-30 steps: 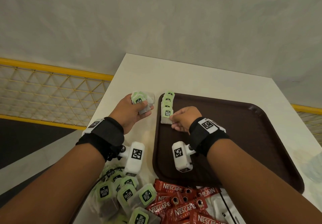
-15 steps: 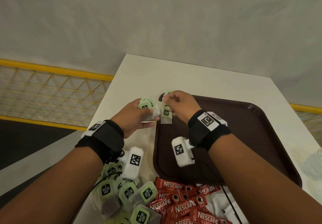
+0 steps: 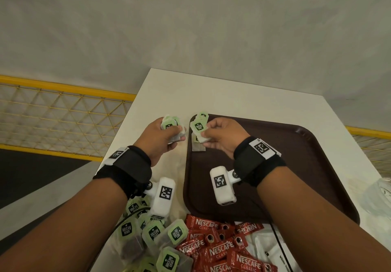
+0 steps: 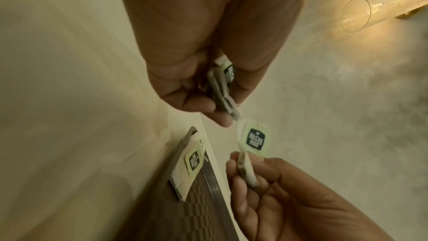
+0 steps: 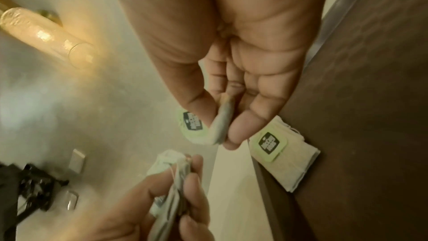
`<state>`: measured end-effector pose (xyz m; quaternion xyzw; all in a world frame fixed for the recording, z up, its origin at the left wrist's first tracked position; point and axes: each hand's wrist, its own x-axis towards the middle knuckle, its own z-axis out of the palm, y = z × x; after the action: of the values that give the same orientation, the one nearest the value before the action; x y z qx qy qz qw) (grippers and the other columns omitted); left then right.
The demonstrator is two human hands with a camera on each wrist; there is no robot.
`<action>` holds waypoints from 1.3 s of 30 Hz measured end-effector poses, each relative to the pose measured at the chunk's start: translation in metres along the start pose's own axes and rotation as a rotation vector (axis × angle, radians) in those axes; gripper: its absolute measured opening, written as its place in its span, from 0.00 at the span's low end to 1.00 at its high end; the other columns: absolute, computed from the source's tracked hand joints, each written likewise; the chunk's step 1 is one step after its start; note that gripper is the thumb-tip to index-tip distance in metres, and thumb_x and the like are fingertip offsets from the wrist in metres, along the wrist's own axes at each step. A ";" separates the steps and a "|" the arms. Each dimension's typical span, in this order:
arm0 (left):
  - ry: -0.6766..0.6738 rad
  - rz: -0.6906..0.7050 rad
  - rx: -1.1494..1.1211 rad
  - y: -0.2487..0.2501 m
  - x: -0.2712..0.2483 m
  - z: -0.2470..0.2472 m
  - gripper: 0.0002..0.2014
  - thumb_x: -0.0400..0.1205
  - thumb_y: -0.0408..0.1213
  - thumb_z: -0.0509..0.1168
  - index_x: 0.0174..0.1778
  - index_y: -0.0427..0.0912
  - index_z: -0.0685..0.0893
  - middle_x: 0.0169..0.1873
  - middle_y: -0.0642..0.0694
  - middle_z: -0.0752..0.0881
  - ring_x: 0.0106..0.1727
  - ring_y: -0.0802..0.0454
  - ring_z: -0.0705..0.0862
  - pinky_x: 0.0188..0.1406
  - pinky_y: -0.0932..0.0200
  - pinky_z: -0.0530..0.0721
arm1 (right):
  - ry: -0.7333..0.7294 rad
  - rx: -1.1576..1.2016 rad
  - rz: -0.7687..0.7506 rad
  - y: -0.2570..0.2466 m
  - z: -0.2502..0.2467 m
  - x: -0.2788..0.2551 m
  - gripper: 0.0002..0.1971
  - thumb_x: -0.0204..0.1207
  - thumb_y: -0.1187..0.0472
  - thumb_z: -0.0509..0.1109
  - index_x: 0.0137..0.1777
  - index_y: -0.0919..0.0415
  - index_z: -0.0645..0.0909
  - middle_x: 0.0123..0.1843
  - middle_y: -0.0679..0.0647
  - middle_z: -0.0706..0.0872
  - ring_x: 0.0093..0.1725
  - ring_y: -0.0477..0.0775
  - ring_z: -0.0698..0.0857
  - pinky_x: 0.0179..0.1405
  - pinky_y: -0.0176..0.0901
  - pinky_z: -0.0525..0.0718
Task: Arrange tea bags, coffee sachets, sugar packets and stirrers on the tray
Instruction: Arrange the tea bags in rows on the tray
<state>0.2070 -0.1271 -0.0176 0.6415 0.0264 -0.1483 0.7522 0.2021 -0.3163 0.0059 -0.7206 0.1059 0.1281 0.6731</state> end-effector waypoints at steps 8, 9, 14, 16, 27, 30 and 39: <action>-0.041 0.132 0.078 0.010 -0.006 0.007 0.11 0.84 0.41 0.69 0.59 0.40 0.83 0.41 0.46 0.87 0.38 0.56 0.85 0.33 0.64 0.81 | 0.005 0.148 -0.001 -0.004 0.004 -0.004 0.07 0.73 0.64 0.77 0.44 0.55 0.80 0.42 0.51 0.86 0.39 0.48 0.83 0.37 0.37 0.81; -0.048 0.144 0.108 0.012 -0.006 0.008 0.11 0.84 0.39 0.69 0.59 0.40 0.83 0.40 0.47 0.87 0.37 0.57 0.85 0.33 0.64 0.81 | -0.002 0.129 -0.006 -0.006 0.006 -0.005 0.07 0.73 0.63 0.77 0.45 0.56 0.81 0.43 0.52 0.86 0.40 0.48 0.82 0.37 0.37 0.80; 0.005 0.183 0.247 0.016 -0.006 0.009 0.02 0.84 0.35 0.68 0.51 0.44 0.82 0.38 0.46 0.86 0.37 0.54 0.84 0.33 0.61 0.81 | -0.036 0.017 -0.052 -0.009 0.008 -0.009 0.08 0.74 0.67 0.75 0.42 0.53 0.83 0.44 0.52 0.85 0.43 0.50 0.81 0.41 0.41 0.80; 0.024 0.195 0.293 0.015 -0.005 0.007 0.02 0.84 0.34 0.68 0.50 0.44 0.82 0.39 0.46 0.86 0.38 0.52 0.83 0.34 0.60 0.81 | -0.042 -0.031 -0.076 -0.010 0.008 -0.011 0.09 0.74 0.67 0.74 0.47 0.52 0.82 0.48 0.54 0.85 0.45 0.51 0.82 0.44 0.44 0.81; 0.007 0.117 0.439 0.001 -0.005 0.005 0.11 0.83 0.37 0.69 0.58 0.37 0.82 0.45 0.41 0.86 0.42 0.49 0.86 0.30 0.63 0.82 | 0.098 -0.235 -0.002 0.018 -0.003 0.006 0.06 0.76 0.62 0.76 0.49 0.60 0.84 0.43 0.57 0.89 0.30 0.44 0.83 0.26 0.34 0.78; -0.011 -0.003 0.286 -0.002 -0.008 0.005 0.11 0.84 0.36 0.68 0.59 0.36 0.80 0.46 0.41 0.85 0.40 0.52 0.86 0.29 0.65 0.83 | 0.079 -0.317 0.110 0.029 -0.004 0.011 0.03 0.76 0.62 0.75 0.45 0.57 0.84 0.35 0.53 0.88 0.27 0.43 0.82 0.24 0.34 0.78; -0.055 -0.214 -0.092 0.002 -0.013 -0.002 0.08 0.82 0.24 0.57 0.56 0.35 0.76 0.56 0.32 0.83 0.54 0.43 0.88 0.37 0.62 0.88 | 0.108 -0.451 0.148 0.024 0.003 0.018 0.11 0.73 0.64 0.78 0.53 0.64 0.82 0.33 0.56 0.86 0.26 0.45 0.82 0.21 0.33 0.80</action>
<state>0.1950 -0.1225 -0.0134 0.5953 0.0807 -0.2440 0.7613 0.2108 -0.3143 -0.0230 -0.8488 0.1629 0.1588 0.4773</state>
